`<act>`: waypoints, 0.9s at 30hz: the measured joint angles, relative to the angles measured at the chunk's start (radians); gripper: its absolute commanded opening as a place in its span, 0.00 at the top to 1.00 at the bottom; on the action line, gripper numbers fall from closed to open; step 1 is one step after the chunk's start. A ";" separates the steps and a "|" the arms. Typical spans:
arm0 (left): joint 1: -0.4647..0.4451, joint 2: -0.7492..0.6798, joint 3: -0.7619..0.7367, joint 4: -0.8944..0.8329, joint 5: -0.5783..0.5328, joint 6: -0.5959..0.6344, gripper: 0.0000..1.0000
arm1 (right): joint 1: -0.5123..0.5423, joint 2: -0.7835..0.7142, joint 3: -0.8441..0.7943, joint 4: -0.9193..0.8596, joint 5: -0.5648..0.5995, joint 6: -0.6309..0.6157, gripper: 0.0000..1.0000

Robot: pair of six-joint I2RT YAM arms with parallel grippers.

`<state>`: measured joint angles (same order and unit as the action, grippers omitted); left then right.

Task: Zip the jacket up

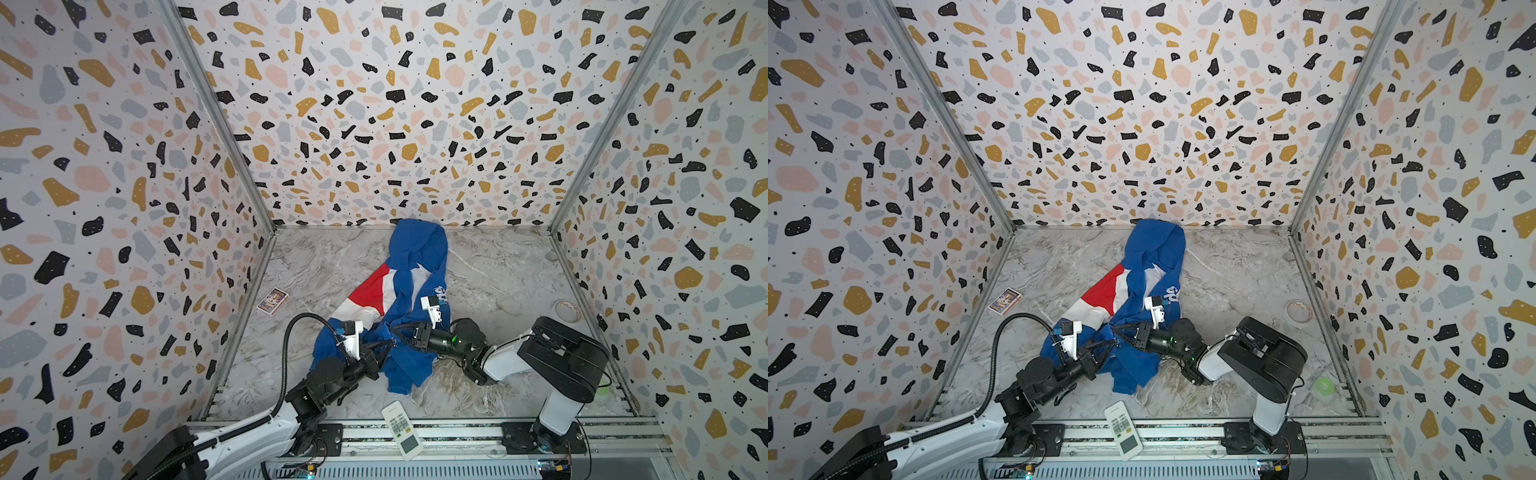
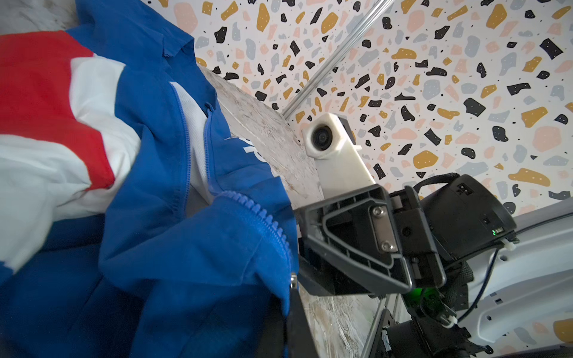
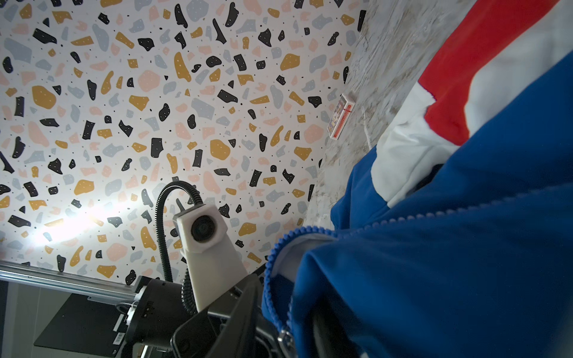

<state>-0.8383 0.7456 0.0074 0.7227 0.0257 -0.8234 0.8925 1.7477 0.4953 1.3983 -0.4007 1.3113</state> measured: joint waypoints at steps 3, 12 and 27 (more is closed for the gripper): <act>0.000 -0.021 0.000 -0.023 0.007 -0.005 1.00 | -0.011 -0.039 0.000 -0.042 -0.007 -0.022 0.47; 0.000 -0.032 0.000 -0.076 0.026 -0.028 1.00 | -0.022 -0.249 0.000 -0.380 -0.023 -0.209 0.41; 0.000 -0.006 0.000 -0.128 0.064 -0.054 1.00 | 0.050 -0.478 -0.194 -0.579 0.011 -0.414 0.31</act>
<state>-0.8383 0.7391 0.0074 0.5945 0.0895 -0.8772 0.9428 1.2701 0.3012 0.8196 -0.3897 0.8974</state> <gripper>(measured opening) 0.045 0.673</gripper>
